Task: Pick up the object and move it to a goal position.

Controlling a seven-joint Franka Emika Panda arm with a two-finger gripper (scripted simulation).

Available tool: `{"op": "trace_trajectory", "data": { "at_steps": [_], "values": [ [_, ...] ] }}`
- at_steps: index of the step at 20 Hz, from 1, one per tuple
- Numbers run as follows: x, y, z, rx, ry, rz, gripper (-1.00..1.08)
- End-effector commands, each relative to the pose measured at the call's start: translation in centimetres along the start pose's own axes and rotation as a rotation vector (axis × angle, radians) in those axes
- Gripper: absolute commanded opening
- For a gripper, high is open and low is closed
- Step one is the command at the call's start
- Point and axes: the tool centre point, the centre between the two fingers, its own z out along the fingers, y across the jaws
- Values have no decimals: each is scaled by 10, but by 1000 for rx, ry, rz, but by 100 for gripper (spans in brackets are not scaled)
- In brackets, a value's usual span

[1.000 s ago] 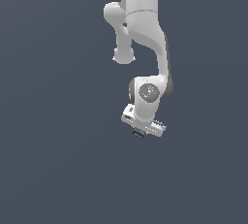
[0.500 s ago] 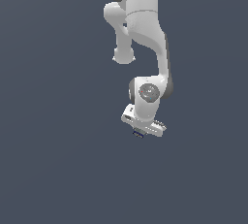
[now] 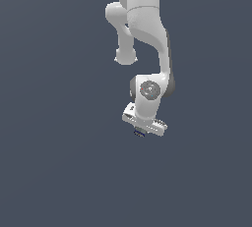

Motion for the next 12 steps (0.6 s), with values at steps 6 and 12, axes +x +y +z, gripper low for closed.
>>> {"op": "trace_trajectory", "data": {
  "at_steps": [6,12],
  "values": [
    [-14,23,-23,1,1,0,-100],
    [-34,55,-53,1,1,1,-100]
  ]
}}
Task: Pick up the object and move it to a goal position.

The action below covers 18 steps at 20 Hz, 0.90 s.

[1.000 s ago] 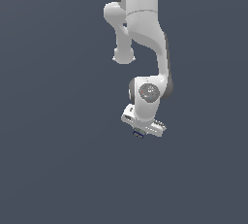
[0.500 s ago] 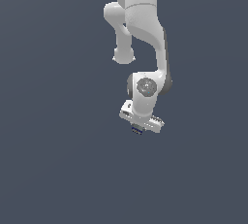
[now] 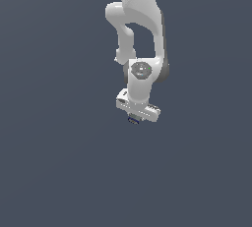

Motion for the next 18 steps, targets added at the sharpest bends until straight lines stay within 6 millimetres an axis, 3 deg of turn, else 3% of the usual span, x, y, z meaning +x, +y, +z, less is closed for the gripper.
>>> {"op": "trace_trajectory", "data": {
  "at_steps": [1,18],
  "values": [
    [-9,15,-14,1,1,0,-100],
    [-65,108,-106,2,0,1,-100]
  ]
}}
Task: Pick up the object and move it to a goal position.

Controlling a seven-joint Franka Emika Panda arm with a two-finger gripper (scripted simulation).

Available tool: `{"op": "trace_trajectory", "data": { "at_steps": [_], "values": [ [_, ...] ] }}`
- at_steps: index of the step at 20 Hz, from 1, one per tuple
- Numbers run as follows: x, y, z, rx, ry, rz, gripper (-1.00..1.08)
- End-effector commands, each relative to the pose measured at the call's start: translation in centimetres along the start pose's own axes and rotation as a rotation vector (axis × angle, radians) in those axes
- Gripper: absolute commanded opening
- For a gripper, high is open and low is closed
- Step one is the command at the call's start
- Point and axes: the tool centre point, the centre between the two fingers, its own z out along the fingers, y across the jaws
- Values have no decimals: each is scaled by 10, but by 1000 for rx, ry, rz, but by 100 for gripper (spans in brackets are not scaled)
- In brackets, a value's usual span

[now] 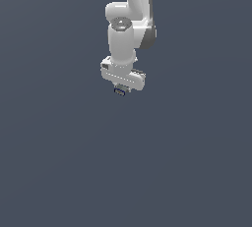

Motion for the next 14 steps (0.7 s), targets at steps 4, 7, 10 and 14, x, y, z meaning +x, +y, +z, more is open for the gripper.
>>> {"op": "trace_trajectory", "data": {
  "at_steps": [4,7,10,14],
  "values": [
    [-12,21,-21,0,0,0,-100],
    [-15,28,-29,-1,1,0,-100],
    [-18,32,-34,-1,1,0,-100],
    [-18,35,-36,-2,1,0,-100]
  ]
}}
